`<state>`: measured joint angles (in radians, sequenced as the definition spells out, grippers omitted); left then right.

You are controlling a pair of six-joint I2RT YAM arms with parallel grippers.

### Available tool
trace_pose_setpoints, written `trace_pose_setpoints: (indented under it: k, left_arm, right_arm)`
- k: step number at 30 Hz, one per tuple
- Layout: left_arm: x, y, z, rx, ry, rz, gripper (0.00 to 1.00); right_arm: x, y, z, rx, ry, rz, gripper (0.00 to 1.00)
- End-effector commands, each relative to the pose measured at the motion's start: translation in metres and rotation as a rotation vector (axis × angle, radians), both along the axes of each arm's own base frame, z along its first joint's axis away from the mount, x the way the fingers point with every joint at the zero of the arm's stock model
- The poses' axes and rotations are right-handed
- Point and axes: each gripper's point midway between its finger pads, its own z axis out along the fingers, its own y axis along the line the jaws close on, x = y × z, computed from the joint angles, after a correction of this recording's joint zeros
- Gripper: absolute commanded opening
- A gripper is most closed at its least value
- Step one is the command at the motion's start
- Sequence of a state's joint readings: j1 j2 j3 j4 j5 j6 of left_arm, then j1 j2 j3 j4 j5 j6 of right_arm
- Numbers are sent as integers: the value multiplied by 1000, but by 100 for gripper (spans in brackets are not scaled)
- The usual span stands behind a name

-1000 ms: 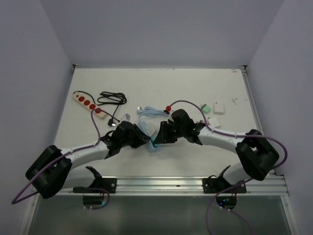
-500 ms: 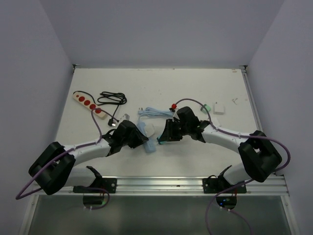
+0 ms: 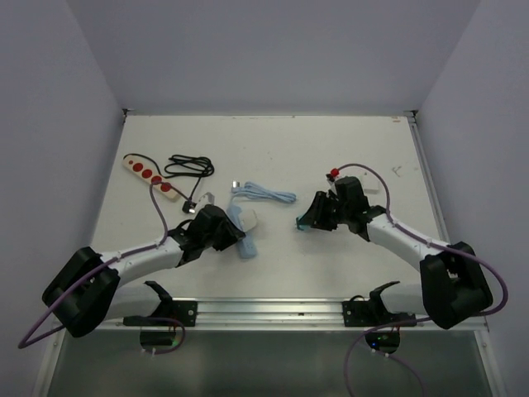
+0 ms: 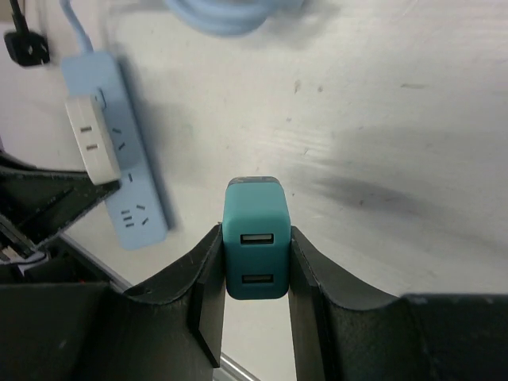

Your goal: Pull the plug off the socket

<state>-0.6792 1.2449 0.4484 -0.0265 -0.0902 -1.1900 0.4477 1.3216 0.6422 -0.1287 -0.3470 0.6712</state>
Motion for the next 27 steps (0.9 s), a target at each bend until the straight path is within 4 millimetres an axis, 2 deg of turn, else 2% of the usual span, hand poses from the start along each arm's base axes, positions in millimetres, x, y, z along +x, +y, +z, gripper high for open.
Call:
trace_pose_setpoints:
  k: [1, 5, 9, 11, 12, 18, 19, 21, 22, 23, 24, 27]
  left_arm:
    - [-37, 56, -44, 252, 123, 5, 0]
    - [-35, 46, -39, 199, 89, -33, 0]
    - [-34, 32, -35, 134, 62, -83, 0]
    - [-34, 29, -34, 121, 52, -102, 0]
    - [-34, 26, -33, 107, 47, -111, 0]
    - [-34, 22, -31, 93, 30, -143, 0]
    - [-34, 21, -31, 92, 29, -147, 0]
    - [-35, 19, -31, 85, 26, -157, 0]
    - [-36, 19, -32, 86, 31, -161, 0]
    - [-37, 19, -33, 88, 35, -167, 0]
    - [-32, 14, -28, 65, 7, -171, 0]
    - [-34, 10, -30, 54, 14, -193, 0]
  right_arm:
    - [23, -29, 11, -33, -89, -98, 0]
    - [50, -62, 7, -35, -107, -237, 0]
    - [68, -74, -3, -39, -94, -294, 1]
    - [80, -75, -3, -14, -111, -324, 5]
    - [81, -75, -12, -13, -87, -329, 8]
    - [87, -82, -30, -6, -50, -372, 33]
    - [85, -86, -33, -11, -38, -383, 42]
    - [81, -92, -36, -21, -27, -394, 53]
    - [78, -95, -36, -30, -25, -397, 65]
    - [74, -99, -32, -46, -24, -404, 71]
    - [72, -102, -31, -67, -34, -398, 81]
    - [65, -102, -15, -62, -77, -377, 89]
